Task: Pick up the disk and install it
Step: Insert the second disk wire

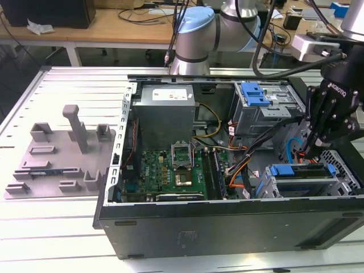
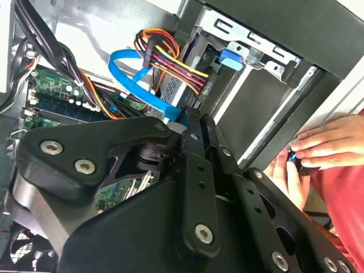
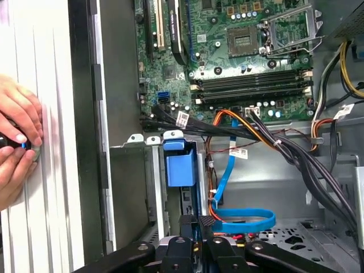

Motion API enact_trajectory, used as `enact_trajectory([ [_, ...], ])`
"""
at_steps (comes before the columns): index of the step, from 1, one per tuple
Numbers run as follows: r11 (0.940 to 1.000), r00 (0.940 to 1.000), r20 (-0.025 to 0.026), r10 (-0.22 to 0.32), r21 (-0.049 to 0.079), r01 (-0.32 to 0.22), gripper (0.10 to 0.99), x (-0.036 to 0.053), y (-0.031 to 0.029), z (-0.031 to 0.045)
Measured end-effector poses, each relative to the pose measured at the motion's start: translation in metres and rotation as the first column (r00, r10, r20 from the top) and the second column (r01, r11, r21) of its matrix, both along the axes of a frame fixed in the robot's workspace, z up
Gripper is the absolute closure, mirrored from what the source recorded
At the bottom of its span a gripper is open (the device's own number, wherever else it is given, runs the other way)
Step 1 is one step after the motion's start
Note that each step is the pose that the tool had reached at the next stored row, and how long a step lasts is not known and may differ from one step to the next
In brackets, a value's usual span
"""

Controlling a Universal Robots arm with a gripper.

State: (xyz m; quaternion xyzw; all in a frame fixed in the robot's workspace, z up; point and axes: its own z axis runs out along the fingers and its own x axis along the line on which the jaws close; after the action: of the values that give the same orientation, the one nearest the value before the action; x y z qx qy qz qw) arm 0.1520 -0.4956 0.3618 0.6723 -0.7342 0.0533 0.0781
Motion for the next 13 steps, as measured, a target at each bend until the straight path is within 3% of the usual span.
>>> enact_trajectory([
  [5, 0.9996, 1.0, 0.0072, 0.0, 0.028, 0.0, 0.925, -0.004, -0.0028, -0.0036],
  [13, 0.997, 1.0, 0.0094, -0.001, 0.077, 0.0, 0.925, -0.0041, -0.0117, -0.0052],
])
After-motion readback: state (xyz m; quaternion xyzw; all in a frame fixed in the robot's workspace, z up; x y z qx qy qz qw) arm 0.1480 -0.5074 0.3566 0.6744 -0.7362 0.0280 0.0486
